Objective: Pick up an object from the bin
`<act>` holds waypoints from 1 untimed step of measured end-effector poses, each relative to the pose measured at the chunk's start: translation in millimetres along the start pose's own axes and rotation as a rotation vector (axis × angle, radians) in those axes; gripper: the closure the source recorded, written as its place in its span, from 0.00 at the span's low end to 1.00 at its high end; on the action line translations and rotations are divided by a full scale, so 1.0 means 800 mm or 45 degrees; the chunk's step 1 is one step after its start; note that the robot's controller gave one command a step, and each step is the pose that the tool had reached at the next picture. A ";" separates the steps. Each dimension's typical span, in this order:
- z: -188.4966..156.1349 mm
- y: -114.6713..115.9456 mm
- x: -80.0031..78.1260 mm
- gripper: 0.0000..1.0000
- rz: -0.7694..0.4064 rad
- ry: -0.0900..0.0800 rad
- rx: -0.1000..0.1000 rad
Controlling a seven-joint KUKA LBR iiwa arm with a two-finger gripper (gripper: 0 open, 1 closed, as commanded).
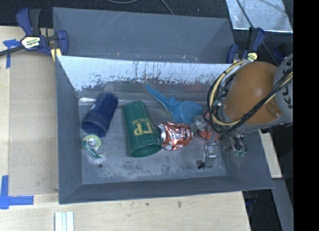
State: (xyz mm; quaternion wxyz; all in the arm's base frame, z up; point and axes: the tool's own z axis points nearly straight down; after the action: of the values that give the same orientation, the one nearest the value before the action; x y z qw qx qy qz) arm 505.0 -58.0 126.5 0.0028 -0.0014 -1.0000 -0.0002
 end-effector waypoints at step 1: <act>-0.006 0.000 -0.002 0.00 -0.002 -0.011 0.001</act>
Offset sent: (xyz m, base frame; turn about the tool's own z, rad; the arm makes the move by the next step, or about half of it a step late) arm 0.0395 0.0253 -0.0080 -0.0180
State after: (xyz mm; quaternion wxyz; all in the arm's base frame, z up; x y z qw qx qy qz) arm 506.9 -57.9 130.9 -0.0014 -0.0005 -1.0000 0.0003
